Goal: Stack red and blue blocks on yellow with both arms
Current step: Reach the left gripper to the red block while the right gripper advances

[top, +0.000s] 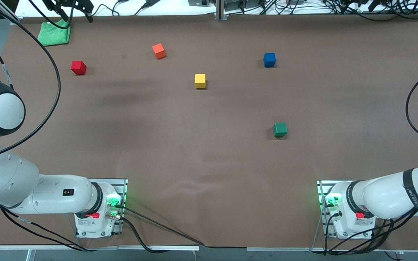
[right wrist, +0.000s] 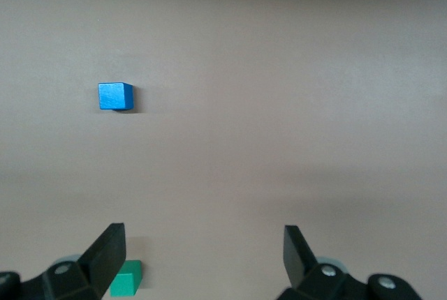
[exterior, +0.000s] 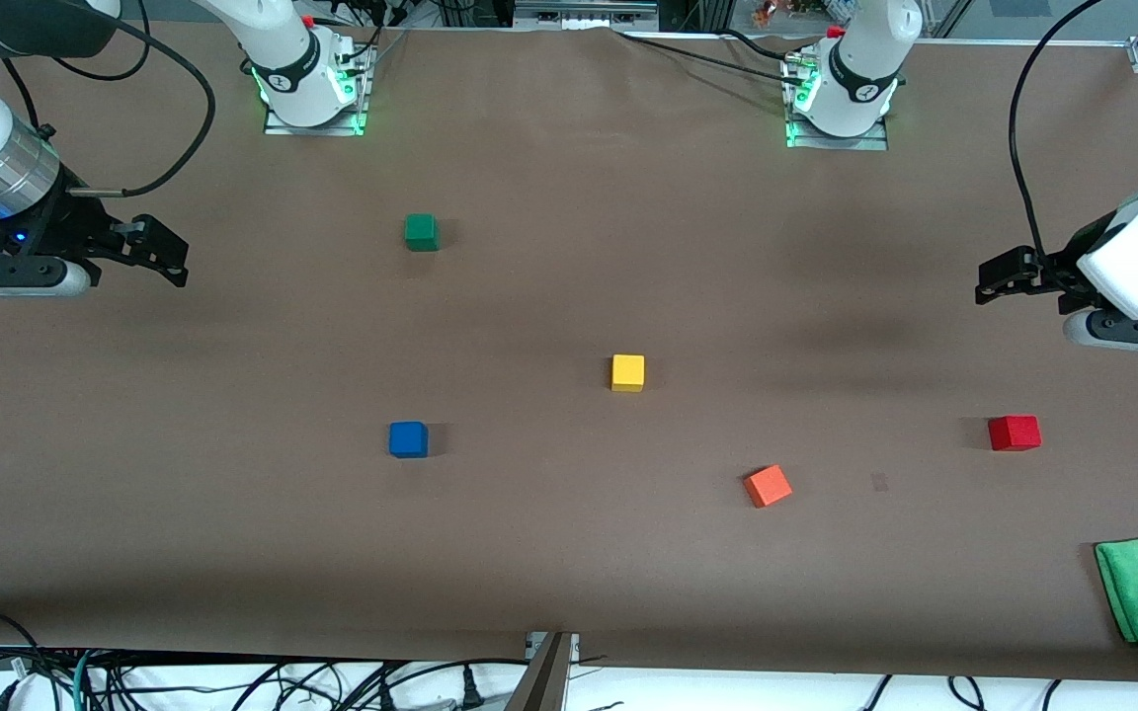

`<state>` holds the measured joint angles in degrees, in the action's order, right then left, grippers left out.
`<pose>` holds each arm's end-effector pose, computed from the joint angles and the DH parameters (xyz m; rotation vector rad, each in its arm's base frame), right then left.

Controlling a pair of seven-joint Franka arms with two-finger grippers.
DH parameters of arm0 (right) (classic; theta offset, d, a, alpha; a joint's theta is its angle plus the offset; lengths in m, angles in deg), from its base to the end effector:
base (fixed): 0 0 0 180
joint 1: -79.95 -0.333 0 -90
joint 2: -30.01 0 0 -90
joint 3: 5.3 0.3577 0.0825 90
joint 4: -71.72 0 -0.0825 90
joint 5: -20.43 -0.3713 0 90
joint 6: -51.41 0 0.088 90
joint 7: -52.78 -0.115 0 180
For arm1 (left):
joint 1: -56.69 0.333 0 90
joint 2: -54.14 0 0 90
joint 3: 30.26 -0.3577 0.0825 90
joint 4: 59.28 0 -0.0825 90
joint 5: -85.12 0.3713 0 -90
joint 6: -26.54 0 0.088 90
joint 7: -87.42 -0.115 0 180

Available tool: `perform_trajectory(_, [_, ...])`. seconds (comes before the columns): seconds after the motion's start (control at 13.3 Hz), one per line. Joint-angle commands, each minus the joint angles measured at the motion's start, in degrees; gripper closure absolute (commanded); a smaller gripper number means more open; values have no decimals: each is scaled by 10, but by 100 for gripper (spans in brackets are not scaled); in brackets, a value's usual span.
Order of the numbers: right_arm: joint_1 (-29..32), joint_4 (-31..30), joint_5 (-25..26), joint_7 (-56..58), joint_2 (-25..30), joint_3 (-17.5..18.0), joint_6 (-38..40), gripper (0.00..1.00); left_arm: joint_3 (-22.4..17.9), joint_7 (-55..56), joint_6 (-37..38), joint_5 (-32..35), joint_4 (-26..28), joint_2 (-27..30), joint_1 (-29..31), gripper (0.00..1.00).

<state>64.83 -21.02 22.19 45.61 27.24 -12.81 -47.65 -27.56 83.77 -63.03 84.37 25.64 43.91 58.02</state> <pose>0.5671 0.0746 0.6237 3.1114 0.0185 0.1036 0.5981 -0.0132 0.5963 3.1116 -0.1350 -0.1508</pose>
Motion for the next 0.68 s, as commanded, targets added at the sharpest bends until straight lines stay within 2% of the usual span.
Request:
perform_trajectory(0.0, [0,19,3,-10,-7,1,14,0,-3,-4,19,-5,-24,-12,14,0])
perform_trajectory(0.15, [0,19,3,-10,-7,1,14,0,-3,-11,18,-9,-41,-38,38,0])
perform_trajectory(0.38, [0,19,3,-10,-7,1,14,0,-3,-80,-2,-7,-82,-119,60,0])
perform_trajectory(0.6, [0,19,3,-10,-8,0,14,0,-3,-103,-100,43,-79,-176,80,0])
